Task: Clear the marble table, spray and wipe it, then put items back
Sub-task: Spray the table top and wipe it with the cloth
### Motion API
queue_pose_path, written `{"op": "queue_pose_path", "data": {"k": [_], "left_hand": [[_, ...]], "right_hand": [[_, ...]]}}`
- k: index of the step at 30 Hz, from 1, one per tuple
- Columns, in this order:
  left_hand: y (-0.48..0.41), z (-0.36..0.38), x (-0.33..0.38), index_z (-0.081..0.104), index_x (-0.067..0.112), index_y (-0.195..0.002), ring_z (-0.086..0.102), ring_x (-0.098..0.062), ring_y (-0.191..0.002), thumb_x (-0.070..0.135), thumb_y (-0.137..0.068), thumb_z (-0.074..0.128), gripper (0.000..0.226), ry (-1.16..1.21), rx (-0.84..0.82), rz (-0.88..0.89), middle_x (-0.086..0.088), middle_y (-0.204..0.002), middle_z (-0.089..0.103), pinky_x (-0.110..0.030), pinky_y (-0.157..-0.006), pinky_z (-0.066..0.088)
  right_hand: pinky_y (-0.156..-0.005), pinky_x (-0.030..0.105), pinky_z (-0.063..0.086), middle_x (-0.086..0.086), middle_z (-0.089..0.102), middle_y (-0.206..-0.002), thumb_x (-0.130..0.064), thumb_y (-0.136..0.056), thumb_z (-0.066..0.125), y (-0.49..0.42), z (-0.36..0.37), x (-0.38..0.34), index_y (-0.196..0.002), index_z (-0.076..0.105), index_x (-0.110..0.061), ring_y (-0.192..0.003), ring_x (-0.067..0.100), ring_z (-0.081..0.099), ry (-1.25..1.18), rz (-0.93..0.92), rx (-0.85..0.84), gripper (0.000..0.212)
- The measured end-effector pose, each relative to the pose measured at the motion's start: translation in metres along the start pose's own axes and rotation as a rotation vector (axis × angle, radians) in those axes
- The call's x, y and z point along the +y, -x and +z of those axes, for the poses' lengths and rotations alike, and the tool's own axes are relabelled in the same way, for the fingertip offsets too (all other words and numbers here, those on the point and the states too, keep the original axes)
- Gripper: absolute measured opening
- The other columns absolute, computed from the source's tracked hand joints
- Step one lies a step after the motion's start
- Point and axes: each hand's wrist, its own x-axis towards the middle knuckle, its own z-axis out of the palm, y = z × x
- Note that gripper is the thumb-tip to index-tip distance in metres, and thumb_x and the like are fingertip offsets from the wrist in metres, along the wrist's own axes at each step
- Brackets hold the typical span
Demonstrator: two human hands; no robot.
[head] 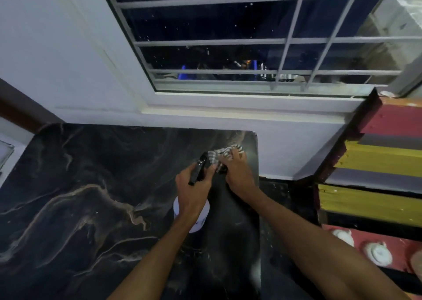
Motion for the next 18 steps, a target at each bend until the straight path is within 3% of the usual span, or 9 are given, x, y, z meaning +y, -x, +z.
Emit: {"op": "queue_pose_path", "data": {"k": [3,8,13,18], "left_hand": [[-0.012,0.004,-0.003,0.058,0.044,-0.061,0.051,0.000,-0.051,0.015,-0.090,0.081,0.047,-0.002,-0.005,0.021,0.019,-0.055,0.056,-0.012,-0.054,0.039],[-0.020,0.006,-0.010,0.043,0.035,-0.057,0.039,-0.003,-0.048,0.022,-0.091,0.080,0.052,-0.027,0.006,0.062,0.014,-0.050,0.043,-0.022,-0.052,0.036],[-0.009,-0.009,-0.006,0.048,0.029,-0.058,0.044,-0.004,-0.048,0.017,-0.091,0.080,0.048,0.004,0.003,0.034,0.011,-0.051,0.048,-0.022,-0.052,0.040],[0.029,-0.037,0.001,0.046,0.025,-0.058,0.045,-0.004,-0.049,0.019,-0.090,0.082,0.048,-0.040,0.019,0.000,0.012,-0.051,0.050,-0.024,-0.053,0.041]], "right_hand": [[-0.109,0.047,0.043,0.015,0.036,-0.154,0.003,-0.086,0.050,-0.016,-0.008,0.012,-0.142,0.057,-0.028,-0.134,0.039,0.035,0.028,-0.071,0.013,0.065],[-0.111,0.047,0.043,0.013,0.029,-0.157,-0.001,-0.090,0.054,-0.059,-0.039,0.031,-0.147,0.051,-0.030,-0.134,0.039,0.034,0.100,0.064,0.053,0.063],[-0.110,0.048,0.044,0.016,0.020,-0.164,-0.001,-0.090,0.056,-0.024,-0.040,0.040,-0.151,0.046,-0.030,-0.140,0.044,0.028,0.113,0.134,0.038,0.068],[-0.110,0.049,0.044,0.016,0.027,-0.158,0.003,-0.086,0.055,0.062,-0.018,0.025,-0.147,0.051,-0.029,-0.133,0.042,0.033,0.097,0.089,0.000,0.069]]}}
